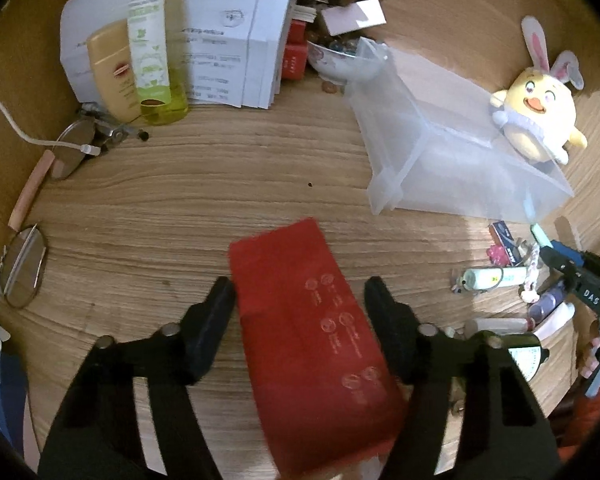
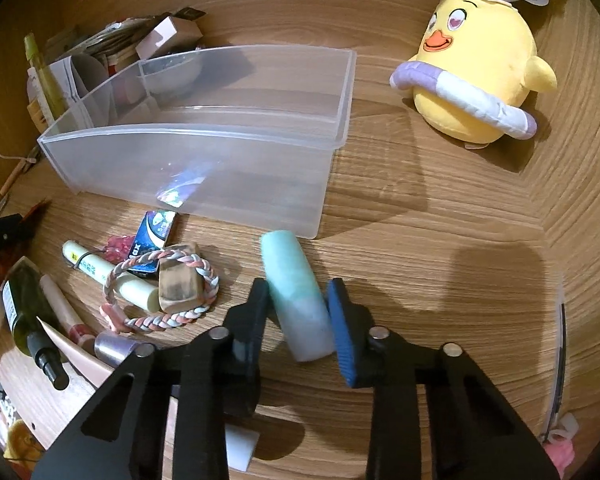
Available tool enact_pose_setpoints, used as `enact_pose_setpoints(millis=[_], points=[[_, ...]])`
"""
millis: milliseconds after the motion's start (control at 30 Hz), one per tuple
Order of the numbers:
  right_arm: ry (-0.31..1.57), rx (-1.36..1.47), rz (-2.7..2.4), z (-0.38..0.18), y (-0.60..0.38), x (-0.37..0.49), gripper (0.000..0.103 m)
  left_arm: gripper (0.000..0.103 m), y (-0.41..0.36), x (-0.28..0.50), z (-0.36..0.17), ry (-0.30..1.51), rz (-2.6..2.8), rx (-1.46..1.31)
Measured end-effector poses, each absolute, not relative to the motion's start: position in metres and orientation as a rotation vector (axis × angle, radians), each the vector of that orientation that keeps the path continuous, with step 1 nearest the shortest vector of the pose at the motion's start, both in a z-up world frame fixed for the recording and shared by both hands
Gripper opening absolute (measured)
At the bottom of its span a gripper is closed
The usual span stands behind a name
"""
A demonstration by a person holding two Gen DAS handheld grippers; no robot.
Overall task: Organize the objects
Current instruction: 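Close the left tool on the red packet while the right tool grips the mint-green tube, then lift and carry the red packet and mint-green tube over the clear bin with both tools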
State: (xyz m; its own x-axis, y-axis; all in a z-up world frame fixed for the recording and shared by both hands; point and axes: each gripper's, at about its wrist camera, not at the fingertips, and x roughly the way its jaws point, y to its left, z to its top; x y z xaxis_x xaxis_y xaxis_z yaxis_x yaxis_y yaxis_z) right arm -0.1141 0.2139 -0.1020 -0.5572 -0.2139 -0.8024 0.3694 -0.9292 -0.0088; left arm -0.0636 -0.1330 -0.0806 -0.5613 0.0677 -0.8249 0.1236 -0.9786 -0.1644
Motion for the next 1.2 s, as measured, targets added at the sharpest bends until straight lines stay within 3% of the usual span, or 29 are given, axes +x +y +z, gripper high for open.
enact_pose_setpoints(millis=[33, 733, 767, 833, 867, 1100, 1133, 1200], points=[[0.251, 1.253, -2.502, -0.102, 0.214, -0.114, 0.023, 0.054, -0.135, -0.064, -0.080, 0.323, -2.731, 1.458], [0.129, 1.108, -2.582, -0.070, 0.234, -0.097, 0.023, 0.051, -0.125, -0.058, -0.027, 0.292, -2.863, 1.143], [0.122, 1.098, -2.586, -0.067, 0.235, -0.096, 0.023, 0.044, -0.124, -0.058, -0.024, 0.296, -2.872, 1.132], [0.107, 1.074, -2.598, -0.062, 0.236, -0.095, 0.023, 0.016, -0.120, -0.059, -0.020, 0.299, -2.892, 1.132], [0.101, 1.063, -2.602, -0.059, 0.237, -0.094, 0.023, 0.016, -0.119, -0.059, -0.018, 0.302, -2.899, 1.130], [0.099, 1.018, -2.609, -0.050, 0.237, -0.091, 0.023, 0.016, -0.108, -0.066, -0.018, 0.210, -2.897, 1.170], [0.099, 1.015, -2.606, -0.050, 0.237, -0.090, 0.023, 0.021, -0.107, -0.068, -0.020, 0.183, -2.880, 1.193], [0.094, 1.008, -2.601, -0.049, 0.237, -0.089, 0.023, 0.041, -0.109, -0.071, -0.026, 0.143, -2.843, 1.241]])
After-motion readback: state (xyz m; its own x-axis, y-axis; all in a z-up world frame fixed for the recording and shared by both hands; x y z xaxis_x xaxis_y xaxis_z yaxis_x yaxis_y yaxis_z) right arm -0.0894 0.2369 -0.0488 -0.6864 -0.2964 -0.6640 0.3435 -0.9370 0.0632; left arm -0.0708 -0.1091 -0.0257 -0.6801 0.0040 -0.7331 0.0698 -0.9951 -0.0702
